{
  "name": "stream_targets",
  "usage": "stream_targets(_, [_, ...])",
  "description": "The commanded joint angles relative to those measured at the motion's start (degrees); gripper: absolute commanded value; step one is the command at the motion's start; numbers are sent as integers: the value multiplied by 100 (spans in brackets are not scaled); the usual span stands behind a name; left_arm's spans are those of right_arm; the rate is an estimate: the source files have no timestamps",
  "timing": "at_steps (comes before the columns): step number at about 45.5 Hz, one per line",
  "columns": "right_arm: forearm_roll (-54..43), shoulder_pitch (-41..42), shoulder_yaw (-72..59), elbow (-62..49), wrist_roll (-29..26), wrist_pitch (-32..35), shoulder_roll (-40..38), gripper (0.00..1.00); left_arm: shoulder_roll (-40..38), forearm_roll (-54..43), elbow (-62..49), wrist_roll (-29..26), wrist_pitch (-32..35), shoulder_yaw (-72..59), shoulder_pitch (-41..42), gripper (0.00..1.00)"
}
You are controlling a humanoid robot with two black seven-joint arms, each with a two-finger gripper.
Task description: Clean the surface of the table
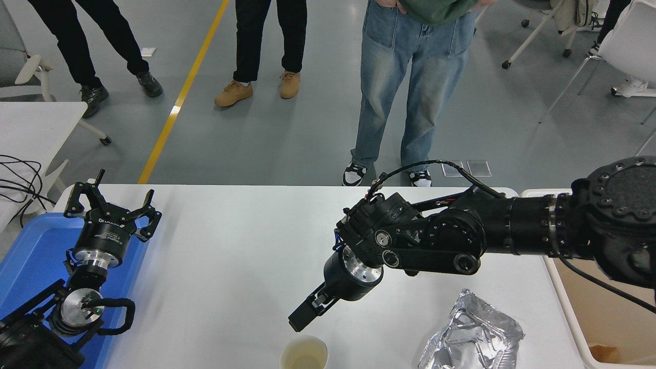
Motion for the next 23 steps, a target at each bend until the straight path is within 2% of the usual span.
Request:
stream_targets(1, [-276,-263,-31,51,156,3,0,100,-3,0,0,0,0,0,0,99])
stream_targets(23, [-856,-746,-268,-327,112,-489,0,100,-3,0,0,0,0,0,0,99])
